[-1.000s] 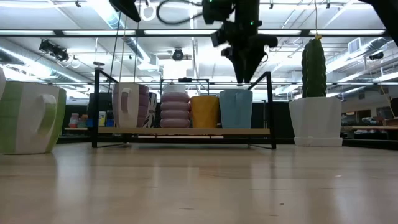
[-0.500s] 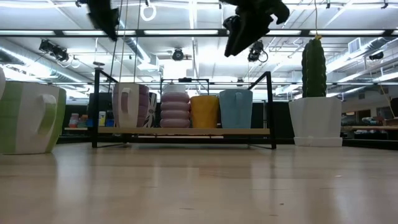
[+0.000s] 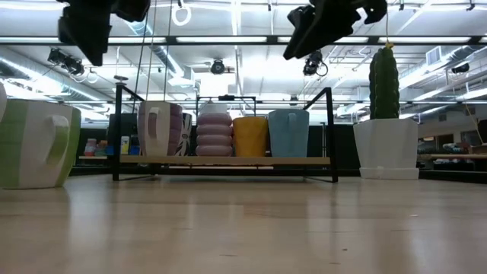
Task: Place coffee mugs
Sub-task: Put the green mug on the shelf
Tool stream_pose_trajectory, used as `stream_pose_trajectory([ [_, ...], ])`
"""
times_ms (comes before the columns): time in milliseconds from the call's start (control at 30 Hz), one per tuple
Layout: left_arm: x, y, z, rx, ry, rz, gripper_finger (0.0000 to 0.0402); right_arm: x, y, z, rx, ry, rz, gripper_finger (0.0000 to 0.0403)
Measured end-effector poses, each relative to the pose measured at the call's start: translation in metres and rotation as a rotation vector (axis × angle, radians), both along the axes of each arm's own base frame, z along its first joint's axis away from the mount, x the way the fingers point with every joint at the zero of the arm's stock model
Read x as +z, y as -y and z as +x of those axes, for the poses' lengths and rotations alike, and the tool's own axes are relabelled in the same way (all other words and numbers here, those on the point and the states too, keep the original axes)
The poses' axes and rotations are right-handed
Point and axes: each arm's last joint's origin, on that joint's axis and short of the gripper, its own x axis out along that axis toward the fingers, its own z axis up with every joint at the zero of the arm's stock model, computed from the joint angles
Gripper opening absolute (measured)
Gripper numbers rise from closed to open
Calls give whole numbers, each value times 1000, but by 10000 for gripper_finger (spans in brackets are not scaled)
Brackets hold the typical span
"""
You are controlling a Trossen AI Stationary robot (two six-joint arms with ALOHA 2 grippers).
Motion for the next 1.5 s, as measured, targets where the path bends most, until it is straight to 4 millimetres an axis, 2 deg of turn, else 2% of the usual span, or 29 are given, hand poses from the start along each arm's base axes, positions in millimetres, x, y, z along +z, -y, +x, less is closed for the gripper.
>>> stream_pose_trajectory([
  [300, -24, 22, 2, 139, -195, 28, 143, -3, -8, -1, -10, -16, 31, 172],
  [600, -46, 22, 9, 217, -305, 191, 141, -3, -16, -2, 7, -10, 43, 172],
  [767, -61, 25, 15, 211, -384, 231, 141, -3, -23, -3, 24, -15, 49, 172],
  [1033, -83, 20, 12, 191, -451, 206, 138, -4, -33, -6, 40, -25, 61, 172],
  [1167, -85, 24, 15, 168, -423, 179, 107, -5, -36, -8, 31, -43, 70, 172],
  [1367, -84, 25, 18, 109, -397, 167, 25, -8, -35, -14, -44, -94, 26, 172],
  [1500, -79, 27, 22, 58, -380, 128, 21, -5, -32, -24, -132, -118, 59, 171],
])
